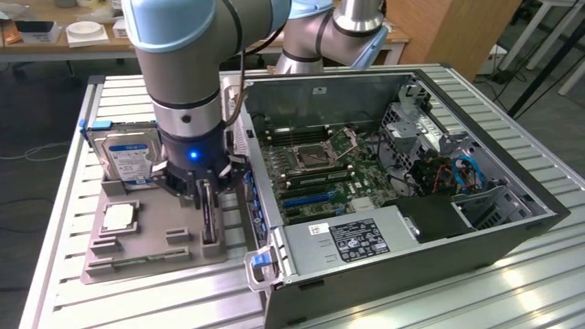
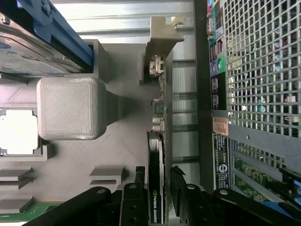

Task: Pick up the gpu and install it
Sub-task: 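Pick up the gpu and move the gpu toward the slot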

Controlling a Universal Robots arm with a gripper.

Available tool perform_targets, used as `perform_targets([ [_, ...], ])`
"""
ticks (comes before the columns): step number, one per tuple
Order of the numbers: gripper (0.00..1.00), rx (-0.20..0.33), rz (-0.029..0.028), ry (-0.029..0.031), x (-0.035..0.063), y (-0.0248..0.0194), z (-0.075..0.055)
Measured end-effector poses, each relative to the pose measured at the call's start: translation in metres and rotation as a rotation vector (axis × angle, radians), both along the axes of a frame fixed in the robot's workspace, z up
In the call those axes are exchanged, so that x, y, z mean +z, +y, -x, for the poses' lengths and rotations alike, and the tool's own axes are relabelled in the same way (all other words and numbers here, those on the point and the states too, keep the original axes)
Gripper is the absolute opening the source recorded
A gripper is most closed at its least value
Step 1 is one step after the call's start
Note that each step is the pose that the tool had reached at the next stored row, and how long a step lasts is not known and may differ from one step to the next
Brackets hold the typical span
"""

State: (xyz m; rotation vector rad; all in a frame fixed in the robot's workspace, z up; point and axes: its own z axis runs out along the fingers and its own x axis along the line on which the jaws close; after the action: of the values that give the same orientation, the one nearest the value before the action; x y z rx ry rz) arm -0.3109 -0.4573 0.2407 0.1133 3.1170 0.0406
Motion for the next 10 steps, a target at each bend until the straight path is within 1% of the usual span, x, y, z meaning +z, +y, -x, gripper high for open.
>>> perform_targets([
  [6,0.36,0.0,-0.0001,-0.0002,-0.0084,0.0,0.0007],
  [10,0.36,0.0,-0.0002,-0.0002,-0.0099,0.0,0.0007],
])
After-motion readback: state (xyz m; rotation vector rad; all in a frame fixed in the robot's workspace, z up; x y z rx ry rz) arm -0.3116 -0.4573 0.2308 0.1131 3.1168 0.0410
